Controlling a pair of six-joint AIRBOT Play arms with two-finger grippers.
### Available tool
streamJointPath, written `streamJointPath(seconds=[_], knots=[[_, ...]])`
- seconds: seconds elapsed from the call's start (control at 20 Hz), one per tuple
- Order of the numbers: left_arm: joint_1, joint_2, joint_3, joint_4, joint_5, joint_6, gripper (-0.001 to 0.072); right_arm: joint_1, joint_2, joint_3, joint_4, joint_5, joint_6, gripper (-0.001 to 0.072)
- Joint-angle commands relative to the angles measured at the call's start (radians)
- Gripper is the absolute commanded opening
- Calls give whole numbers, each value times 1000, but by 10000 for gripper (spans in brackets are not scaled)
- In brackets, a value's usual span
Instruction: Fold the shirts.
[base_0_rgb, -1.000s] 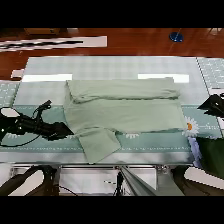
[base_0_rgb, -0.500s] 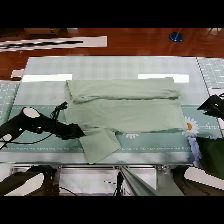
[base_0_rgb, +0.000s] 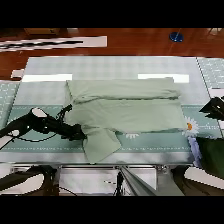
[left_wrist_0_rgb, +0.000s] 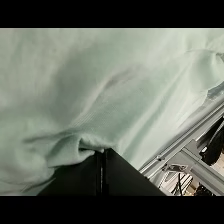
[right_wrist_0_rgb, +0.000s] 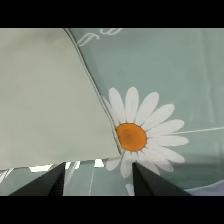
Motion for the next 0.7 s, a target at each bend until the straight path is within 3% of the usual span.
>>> streamJointPath(seconds=[0.0,0.2,0.3,0.4,0.65], knots=[[-1,-6,-1,7,6,2,20,-85,-1,-41,20,5,-10,496],[-1,-6,-1,7,6,2,20,-134,-15,-117,45,-33,-13,496],[-1,-5,0,6,5,10,19,-113,-51,-150,43,-35,-21,496],[-1,-2,2,-9,-5,73,18,-86,-88,-177,43,-47,-19,495],[-1,-2,2,-12,-5,78,18,-11,-138,-194,55,-119,-18,494]])
